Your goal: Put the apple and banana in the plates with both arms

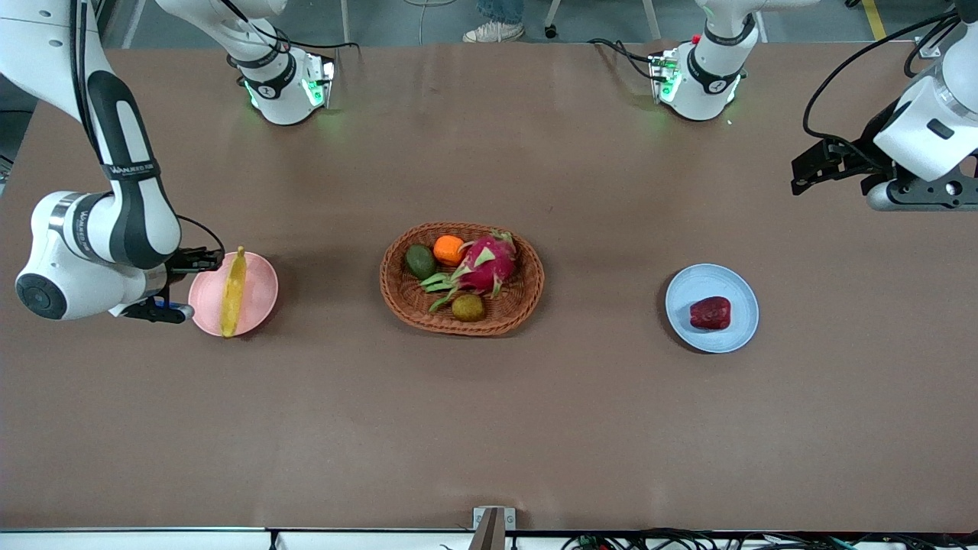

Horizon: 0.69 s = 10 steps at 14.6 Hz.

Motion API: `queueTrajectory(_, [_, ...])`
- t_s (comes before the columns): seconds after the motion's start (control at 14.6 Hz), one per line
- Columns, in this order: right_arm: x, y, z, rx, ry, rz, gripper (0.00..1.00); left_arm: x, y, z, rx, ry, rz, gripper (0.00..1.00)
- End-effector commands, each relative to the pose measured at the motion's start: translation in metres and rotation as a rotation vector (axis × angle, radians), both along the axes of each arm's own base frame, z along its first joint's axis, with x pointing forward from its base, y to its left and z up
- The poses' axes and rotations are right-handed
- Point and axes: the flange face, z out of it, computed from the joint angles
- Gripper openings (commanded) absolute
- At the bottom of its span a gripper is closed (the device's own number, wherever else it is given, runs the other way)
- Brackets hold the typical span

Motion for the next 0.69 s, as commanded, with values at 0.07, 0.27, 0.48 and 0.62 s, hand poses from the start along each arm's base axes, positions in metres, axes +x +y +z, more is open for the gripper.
queueTrajectory(0.07, [0.018, 0.001, 0.091, -0.010, -0.077, 0.006, 1.00, -0.007, 0.000, 0.007, -0.016, -0.010, -0.012, 1.00])
queueTrajectory(0.27, [0.042, 0.012, 0.186, -0.008, -0.156, 0.030, 1.00, -0.007, 0.000, 0.007, -0.016, -0.010, -0.012, 1.00])
queueTrajectory(0.48, [0.055, 0.017, 0.255, -0.019, -0.278, 0.056, 1.00, -0.006, 0.000, 0.008, -0.014, -0.011, -0.012, 1.00])
queueTrajectory(0.62, [0.063, 0.010, 0.291, -0.037, -0.383, 0.047, 1.00, -0.006, 0.001, 0.007, -0.014, -0.010, -0.010, 1.00])
